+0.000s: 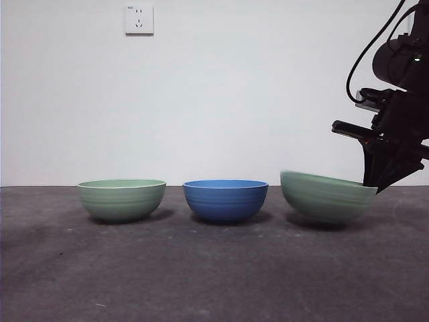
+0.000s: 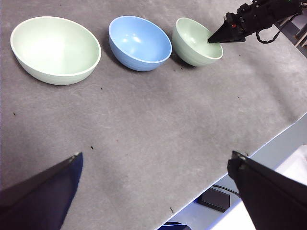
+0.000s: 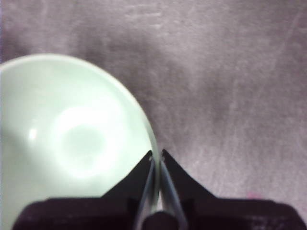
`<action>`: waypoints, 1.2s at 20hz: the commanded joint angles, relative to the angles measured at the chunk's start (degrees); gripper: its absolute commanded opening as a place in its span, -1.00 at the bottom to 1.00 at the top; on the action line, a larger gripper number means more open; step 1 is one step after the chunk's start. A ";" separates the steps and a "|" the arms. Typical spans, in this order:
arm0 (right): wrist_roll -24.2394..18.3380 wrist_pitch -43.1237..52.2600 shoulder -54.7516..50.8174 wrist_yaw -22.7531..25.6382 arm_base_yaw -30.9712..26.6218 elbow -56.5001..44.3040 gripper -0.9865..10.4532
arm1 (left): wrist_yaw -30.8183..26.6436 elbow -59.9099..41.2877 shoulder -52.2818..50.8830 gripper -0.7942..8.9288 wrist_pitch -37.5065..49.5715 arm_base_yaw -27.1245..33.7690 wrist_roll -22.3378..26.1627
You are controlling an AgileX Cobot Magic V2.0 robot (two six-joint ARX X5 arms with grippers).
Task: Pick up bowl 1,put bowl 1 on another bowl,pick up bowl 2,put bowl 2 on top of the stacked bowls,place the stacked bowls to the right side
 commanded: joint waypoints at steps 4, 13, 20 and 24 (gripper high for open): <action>0.39 1.14 -1.31 0.04 0.17 -0.04 -0.85 | -0.07 0.13 -0.07 0.27 -0.13 -0.13 0.50; 0.17 -5.18 -6.95 0.09 9.03 18.03 -0.85 | -0.09 0.13 -0.07 0.27 0.35 -0.24 0.50; 0.39 -6.10 3.39 2.62 16.68 29.09 -0.85 | -0.07 0.13 -0.07 0.27 0.28 -0.74 0.50; 0.28 -6.56 11.54 4.83 18.21 29.09 -0.85 | -0.20 0.13 -0.07 0.27 -0.09 -1.42 0.50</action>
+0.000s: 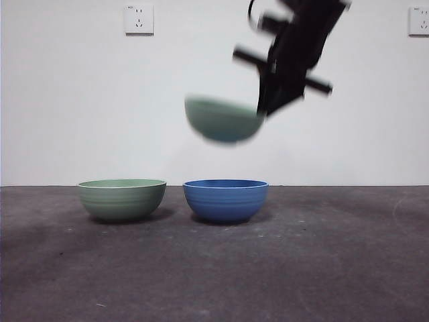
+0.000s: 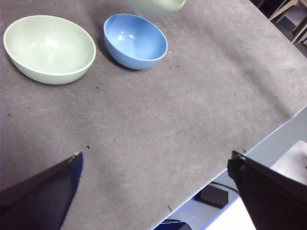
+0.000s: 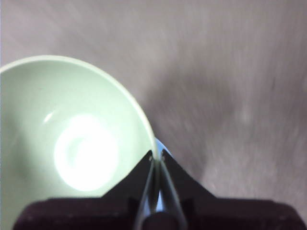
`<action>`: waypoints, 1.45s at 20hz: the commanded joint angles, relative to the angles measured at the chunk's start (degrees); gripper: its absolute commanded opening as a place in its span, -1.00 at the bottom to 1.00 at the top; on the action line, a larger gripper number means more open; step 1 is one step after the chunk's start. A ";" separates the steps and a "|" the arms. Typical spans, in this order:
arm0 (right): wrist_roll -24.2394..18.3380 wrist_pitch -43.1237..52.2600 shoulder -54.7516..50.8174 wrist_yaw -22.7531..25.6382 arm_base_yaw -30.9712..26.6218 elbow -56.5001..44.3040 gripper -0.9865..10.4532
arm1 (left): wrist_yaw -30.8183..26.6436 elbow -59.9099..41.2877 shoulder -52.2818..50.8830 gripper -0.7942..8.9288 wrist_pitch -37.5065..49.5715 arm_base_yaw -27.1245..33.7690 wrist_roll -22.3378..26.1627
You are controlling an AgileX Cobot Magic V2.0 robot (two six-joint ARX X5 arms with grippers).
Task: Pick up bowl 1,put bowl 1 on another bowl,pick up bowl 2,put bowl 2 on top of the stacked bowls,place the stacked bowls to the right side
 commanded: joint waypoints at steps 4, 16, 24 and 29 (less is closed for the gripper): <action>-0.94 0.13 7.06 1.79 1.68 -0.24 -0.85 | -1.64 0.13 -0.07 0.27 -0.09 -0.22 0.50; -5.01 -5.18 8.92 7.13 4.04 -0.24 -0.39 | -4.52 0.13 3.74 0.27 1.51 -0.22 0.50; -5.46 -8.57 -1.77 7.37 4.00 -0.24 -0.37 | -8.61 0.13 15.78 0.27 16.90 -0.79 -5.16; -5.51 -15.02 -16.15 7.32 3.58 -0.24 -0.37 | -15.08 0.61 29.83 0.26 34.21 -4.83 -12.48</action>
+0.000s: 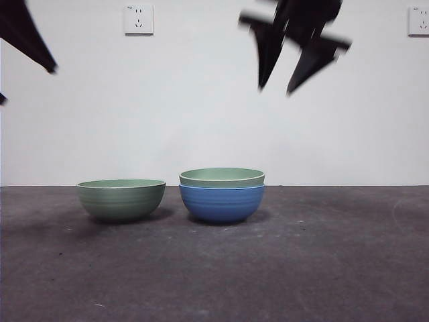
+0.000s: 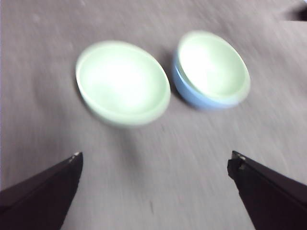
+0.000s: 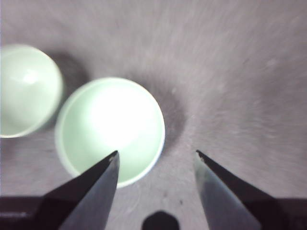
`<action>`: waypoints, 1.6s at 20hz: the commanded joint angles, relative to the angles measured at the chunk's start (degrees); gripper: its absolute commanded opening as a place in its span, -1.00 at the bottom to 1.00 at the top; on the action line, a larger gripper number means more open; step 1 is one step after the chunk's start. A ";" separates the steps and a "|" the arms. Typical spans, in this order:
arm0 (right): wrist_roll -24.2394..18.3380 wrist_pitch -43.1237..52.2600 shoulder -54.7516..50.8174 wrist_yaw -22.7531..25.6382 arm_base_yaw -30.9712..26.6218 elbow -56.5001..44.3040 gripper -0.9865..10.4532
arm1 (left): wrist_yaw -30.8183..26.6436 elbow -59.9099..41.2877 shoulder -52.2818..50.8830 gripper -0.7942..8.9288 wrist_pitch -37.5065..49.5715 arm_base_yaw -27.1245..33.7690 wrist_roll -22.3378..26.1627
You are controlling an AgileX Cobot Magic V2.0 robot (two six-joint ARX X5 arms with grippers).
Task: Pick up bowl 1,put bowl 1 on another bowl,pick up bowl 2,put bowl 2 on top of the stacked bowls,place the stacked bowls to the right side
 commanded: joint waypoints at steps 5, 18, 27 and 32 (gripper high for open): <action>-0.92 -7.34 -15.78 0.09 0.00 -0.24 -0.37 | -11.39 12.11 23.50 0.26 2.43 -5.14 -3.74; 0.02 -21.70 -32.61 0.09 0.04 -0.24 -0.38 | -17.44 33.83 49.88 0.00 -8.55 -6.10 -3.61; 0.02 -23.39 -34.32 0.09 0.04 -0.24 -0.38 | -16.52 33.81 49.88 -0.85 -10.51 -6.47 -3.58; 0.02 -24.13 -34.64 0.09 0.04 -0.24 -0.38 | -16.52 34.91 49.18 -0.85 -10.03 -6.49 -3.61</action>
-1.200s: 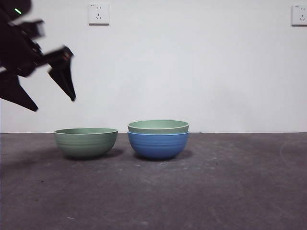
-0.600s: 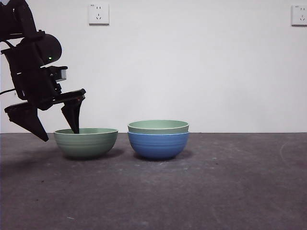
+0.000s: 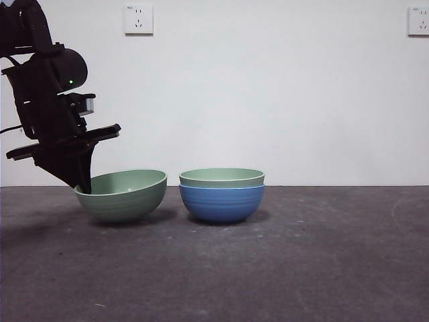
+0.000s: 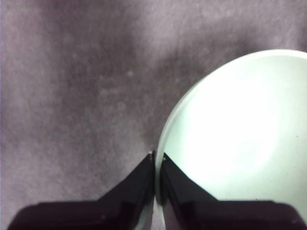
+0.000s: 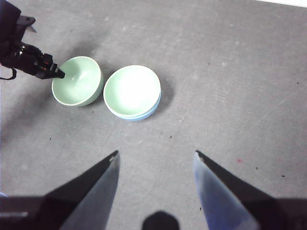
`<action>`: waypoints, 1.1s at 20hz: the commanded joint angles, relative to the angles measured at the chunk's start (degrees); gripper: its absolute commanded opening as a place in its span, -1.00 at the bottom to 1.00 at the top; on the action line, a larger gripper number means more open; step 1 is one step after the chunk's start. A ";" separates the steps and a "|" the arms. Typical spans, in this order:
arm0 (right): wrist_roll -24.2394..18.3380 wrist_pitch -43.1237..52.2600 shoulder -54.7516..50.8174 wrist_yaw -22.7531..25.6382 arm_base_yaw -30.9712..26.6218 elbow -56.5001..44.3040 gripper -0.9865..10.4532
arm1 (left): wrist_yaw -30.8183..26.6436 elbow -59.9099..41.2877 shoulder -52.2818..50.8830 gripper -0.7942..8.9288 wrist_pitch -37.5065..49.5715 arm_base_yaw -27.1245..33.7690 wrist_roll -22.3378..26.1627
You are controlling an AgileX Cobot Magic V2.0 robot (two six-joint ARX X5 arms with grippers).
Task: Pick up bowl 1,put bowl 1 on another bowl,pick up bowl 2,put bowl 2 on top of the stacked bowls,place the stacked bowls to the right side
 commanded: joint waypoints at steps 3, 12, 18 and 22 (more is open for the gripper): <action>0.42 -0.61 -0.24 0.07 0.07 -0.24 -0.38 | 0.37 3.69 -2.49 -0.85 -1.18 -0.31 0.07; 0.37 -1.03 -0.24 -0.02 0.07 -0.24 -0.38 | 2.86 19.15 -2.84 -0.85 -6.49 -10.88 1.55; 0.35 -2.51 -0.26 -0.07 0.07 -0.24 -0.38 | 1.29 19.15 2.21 -0.85 -3.30 -15.30 0.13; 0.39 -3.30 -0.26 -0.07 0.07 -0.24 -0.38 | 1.29 19.15 5.95 -0.85 -2.78 -15.98 -0.42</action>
